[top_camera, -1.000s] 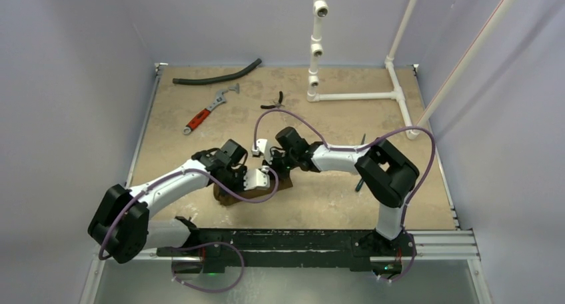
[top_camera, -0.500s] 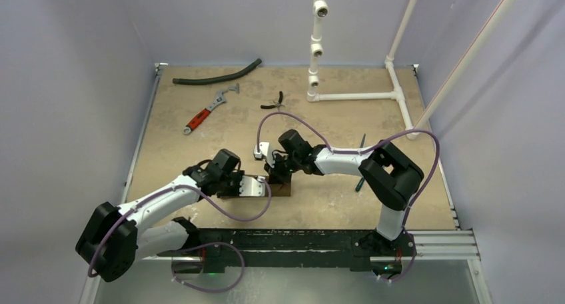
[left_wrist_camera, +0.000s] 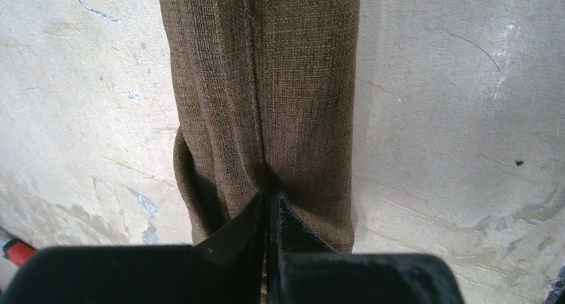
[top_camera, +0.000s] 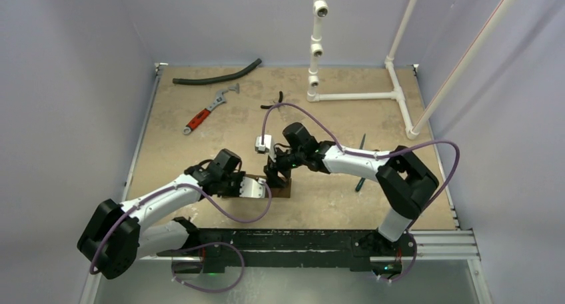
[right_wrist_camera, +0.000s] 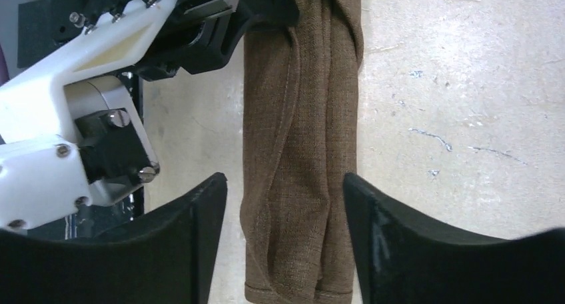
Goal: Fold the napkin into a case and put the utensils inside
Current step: Fold the 2/3-rectangle-folded napkin at the center of the board.
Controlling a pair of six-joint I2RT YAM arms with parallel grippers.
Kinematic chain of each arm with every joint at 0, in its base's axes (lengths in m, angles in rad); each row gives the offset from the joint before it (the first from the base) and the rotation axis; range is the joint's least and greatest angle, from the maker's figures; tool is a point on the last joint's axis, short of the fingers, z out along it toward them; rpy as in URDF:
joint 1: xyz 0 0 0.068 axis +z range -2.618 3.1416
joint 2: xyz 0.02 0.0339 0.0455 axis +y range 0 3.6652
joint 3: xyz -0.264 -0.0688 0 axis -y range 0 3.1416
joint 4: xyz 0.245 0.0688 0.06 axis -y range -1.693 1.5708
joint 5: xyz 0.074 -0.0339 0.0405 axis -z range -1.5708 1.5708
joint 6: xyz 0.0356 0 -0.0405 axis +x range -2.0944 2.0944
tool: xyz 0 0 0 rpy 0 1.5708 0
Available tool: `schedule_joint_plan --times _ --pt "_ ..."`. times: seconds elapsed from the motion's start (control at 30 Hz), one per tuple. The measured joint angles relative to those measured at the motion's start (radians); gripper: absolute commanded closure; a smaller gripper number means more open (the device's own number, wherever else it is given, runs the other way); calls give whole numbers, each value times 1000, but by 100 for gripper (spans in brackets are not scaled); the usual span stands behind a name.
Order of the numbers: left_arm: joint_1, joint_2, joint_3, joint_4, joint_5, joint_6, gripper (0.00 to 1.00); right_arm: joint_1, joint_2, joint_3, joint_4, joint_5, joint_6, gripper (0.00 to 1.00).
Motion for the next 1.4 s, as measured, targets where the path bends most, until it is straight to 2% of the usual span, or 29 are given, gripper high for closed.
schedule_joint_plan --times 0.07,0.13,0.27,0.33,0.47,0.73,1.0,1.23,1.3,1.4 --pt "0 -3 -1 -1 0 5 100 -4 5 7 -3 2 1 31" --pt "0 -6 -2 -2 1 11 100 -13 8 13 -3 13 1 38" --pt "0 -6 -2 -2 3 17 100 -43 29 42 24 47 24 71" --pt "0 -9 -2 -3 4 18 100 -54 92 116 40 55 37 79" --pt "0 -12 -2 -5 6 18 100 -61 252 255 135 60 90 83" --pt "0 -23 1 -6 11 17 100 -3 428 266 254 0 204 86" --pt "0 -28 1 19 11 25 100 39 419 181 385 -39 286 88" --pt "0 -4 1 80 -2 53 100 37 414 145 427 -62 308 89" --pt "0 -1 1 89 -5 64 87 37 414 143 432 -64 308 87" --pt "0 -1 -2 114 -11 76 76 37 414 142 432 -69 307 85"
